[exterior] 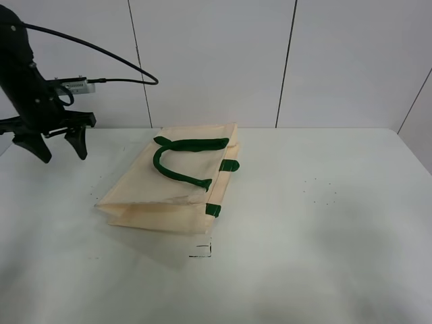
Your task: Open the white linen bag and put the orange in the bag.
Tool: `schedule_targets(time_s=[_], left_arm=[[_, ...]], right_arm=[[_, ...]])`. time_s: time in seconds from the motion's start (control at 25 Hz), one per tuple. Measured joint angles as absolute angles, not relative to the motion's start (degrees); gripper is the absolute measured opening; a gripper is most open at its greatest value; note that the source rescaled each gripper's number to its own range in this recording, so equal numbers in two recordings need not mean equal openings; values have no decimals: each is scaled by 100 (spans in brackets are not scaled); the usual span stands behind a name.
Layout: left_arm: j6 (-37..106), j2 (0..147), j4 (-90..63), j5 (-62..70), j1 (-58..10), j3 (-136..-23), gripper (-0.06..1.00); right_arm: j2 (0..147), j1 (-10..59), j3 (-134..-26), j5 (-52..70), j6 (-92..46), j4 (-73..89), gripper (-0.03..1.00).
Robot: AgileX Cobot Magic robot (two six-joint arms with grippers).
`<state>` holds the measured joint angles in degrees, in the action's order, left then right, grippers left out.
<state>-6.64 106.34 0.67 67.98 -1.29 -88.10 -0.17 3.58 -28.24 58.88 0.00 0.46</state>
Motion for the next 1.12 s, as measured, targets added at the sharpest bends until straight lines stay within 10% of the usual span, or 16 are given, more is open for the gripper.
schedule_targets(time_s=[0.64, 1.12], left_arm=[[-253, 5369, 67, 6541, -129, -4209, 91], [-216, 1701, 67, 6055, -129, -2863, 91]], right_arm=[[-17, 358, -2824, 5888, 0, 46, 100], [-17, 358, -2824, 5888, 0, 46, 100]])
